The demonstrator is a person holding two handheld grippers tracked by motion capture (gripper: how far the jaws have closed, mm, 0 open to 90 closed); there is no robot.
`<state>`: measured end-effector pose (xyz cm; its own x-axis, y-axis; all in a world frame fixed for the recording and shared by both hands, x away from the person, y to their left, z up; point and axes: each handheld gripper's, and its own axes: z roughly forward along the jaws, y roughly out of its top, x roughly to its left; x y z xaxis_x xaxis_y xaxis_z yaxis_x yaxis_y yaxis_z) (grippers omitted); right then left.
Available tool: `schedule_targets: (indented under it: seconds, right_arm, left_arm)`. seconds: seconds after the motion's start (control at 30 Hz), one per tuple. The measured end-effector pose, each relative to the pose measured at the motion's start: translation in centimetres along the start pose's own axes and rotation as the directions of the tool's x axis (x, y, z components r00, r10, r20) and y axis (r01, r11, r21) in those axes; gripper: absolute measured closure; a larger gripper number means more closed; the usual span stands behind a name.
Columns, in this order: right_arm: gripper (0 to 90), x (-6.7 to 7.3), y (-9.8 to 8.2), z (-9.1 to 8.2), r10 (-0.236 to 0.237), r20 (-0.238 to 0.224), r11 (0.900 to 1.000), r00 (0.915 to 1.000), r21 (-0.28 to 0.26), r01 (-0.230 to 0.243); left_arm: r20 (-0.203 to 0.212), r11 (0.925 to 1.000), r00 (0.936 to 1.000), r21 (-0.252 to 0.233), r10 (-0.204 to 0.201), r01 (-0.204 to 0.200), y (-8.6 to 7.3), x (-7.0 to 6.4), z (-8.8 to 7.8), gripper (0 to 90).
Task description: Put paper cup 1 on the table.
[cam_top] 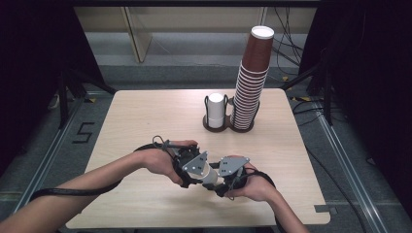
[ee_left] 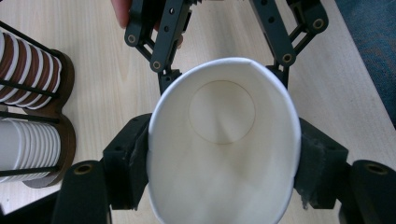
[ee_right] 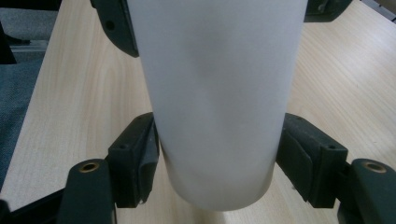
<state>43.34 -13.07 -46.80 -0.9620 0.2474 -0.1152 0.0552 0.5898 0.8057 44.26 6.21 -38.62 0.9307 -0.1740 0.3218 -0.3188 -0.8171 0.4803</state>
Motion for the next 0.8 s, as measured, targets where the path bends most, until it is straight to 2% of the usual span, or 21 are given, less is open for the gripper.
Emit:
schedule_targets:
  seconds: [0.07,0.23,0.3,0.4,0.47,0.5,0.57,0.63,0.67,0.7,0.73,0.77,0.8]
  right_arm:
    - [33.6,-0.1,0.0,0.2,-0.024,-0.003,1.0,0.9997,-0.011,0.024]
    - [35.5,0.0,0.0,0.3,-0.034,-0.006,0.999,0.9994,-0.013,0.034]
    - [36.1,0.0,0.0,0.3,-0.048,-0.002,0.999,0.9988,-0.017,0.048]
    - [35.3,0.1,-0.1,0.1,-0.055,0.003,0.998,0.9985,-0.016,0.055]
    - [35.3,0.1,-0.2,-0.2,-0.047,0.015,0.999,0.9988,-0.021,0.047]
    - [35.3,0.1,-0.2,-0.3,-0.043,0.019,0.999,0.9989,-0.025,0.044]
    - [35.3,-0.1,-0.4,-0.4,-0.056,0.022,0.998,0.9982,-0.026,0.056]
    - [35.3,0.0,-0.8,-0.8,-0.028,0.04,0.999,0.9988,-0.022,0.029]
    - [35.3,-0.2,-1.0,-1.0,-0.037,0.047,0.999,0.9982,-0.027,0.038]
    - [35.3,-0.1,-1.2,-1.1,-0.022,0.054,0.999,0.9983,-0.031,0.023]
    - [35.2,-0.3,-1.4,-1.3,-0.028,0.07,0.999,0.9971,-0.036,0.031]
    - [35.2,-0.3,-1.6,-1.5,-0.022,0.079,0.999,0.9966,-0.039,0.025]
    - [35.1,-0.4,-1.8,-1.7,-0.01,0.098,0.999,0.9951,-0.049,0.014]
  left_arm:
    - [0.003,1.0,1.0,-0.006,-0.005,0.005,0.1,-0.1,0.0,30.0]
    - [0.004,1.0,1.0,0.0,0.004,-0.004,0.1,-0.1,0.0,30.0]
    - [0.01,0.9997,0.9998,-0.017,-0.017,0.017,0.0,-0.2,0.1,29.7]
    - [0.009,0.9986,0.9991,-0.03,-0.042,0.042,-0.1,0.0,0.1,22.8]
    - [-0.01,0.9967,0.9982,-0.056,-0.059,0.058,-0.3,0.0,0.2,13.8]
    - [-0.022,0.9952,0.9973,-0.069,-0.071,0.069,-0.4,0.1,0.3,13.4]
    - [-0.04,0.9908,0.9943,-0.097,-0.099,0.095,-0.7,0.1,0.3,10.1]
    - [-0.064,0.9863,0.9901,-0.116,-0.125,0.117,-1.1,0.1,0.2,7.7]
    - [-0.074,0.984,0.9878,-0.125,-0.137,0.127,-1.3,0.1,0.2,7.3]
    - [-0.085,0.9772,0.9825,-0.149,-0.165,0.152,-1.6,0.0,0.1,7.0]
    - [-0.09,0.9761,0.9813,-0.152,-0.17,0.155,-1.7,0.1,0.0,6.5]
    - [-0.103,0.9647,0.9724,-0.184,-0.209,0.188,-2.0,0.0,0.0,6.1]
    - [-0.112,0.9586,0.9672,-0.2,-0.228,0.203,-2.2,-0.1,0.0,5.9]
